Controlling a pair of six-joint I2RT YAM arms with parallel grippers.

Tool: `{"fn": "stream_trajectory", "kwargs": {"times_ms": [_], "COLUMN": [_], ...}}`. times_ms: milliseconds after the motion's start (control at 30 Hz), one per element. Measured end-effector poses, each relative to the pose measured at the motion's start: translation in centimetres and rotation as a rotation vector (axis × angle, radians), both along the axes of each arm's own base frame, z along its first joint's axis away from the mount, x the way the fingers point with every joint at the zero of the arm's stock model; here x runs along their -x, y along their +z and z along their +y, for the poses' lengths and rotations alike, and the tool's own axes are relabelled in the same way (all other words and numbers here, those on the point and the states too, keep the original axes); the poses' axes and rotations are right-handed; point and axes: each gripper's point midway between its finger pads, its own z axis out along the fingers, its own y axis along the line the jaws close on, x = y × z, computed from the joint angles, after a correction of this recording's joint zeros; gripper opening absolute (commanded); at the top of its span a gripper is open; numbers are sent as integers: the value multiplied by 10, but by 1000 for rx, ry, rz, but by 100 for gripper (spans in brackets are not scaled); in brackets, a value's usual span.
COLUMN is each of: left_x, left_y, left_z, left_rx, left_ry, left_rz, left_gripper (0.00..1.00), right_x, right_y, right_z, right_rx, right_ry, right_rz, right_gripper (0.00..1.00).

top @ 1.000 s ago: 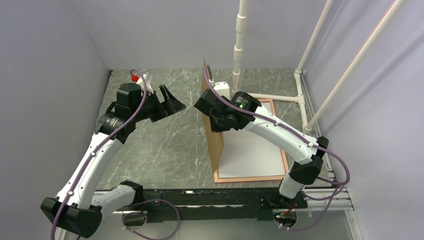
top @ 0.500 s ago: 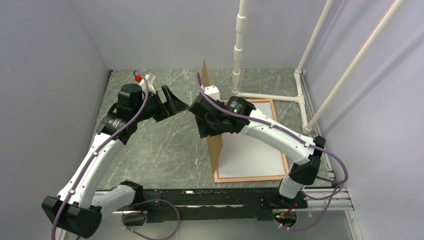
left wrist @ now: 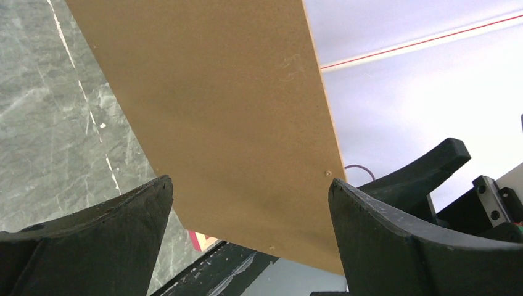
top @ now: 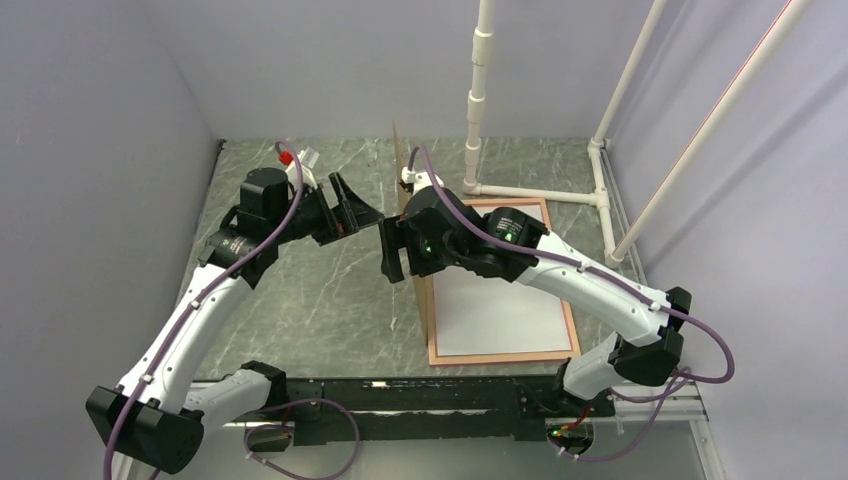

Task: Put the photo into the frame
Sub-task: Turn over the photo frame item at the center of the board.

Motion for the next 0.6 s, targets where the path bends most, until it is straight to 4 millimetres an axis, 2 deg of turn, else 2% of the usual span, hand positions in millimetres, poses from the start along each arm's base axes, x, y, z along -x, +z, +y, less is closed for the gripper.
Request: {"fn": "stream_trajectory", "kwargs": {"times_ms": [333,367,500,600], "left_x": [1,0,-3,-4], "left_y": [-3,-5,-29,-25], "left_z": [-3,-3,0,8], "left_rx": [-3,-8,-77,-128], "left_ry": [-16,-18,-3,24], "left_rz": [7,10,86,65], "left_gripper": [99,98,78,72], "right_x": [6,6,7,3], "right_y": [-4,-3,2,6], "right_z": [13,13,3,-6], "right_rx": [-60,-68,-103,-133], "right_ry": [54,55,45,24], "right_rz": [9,6,-11,-18], "right_gripper": [83,83,82,82]}}
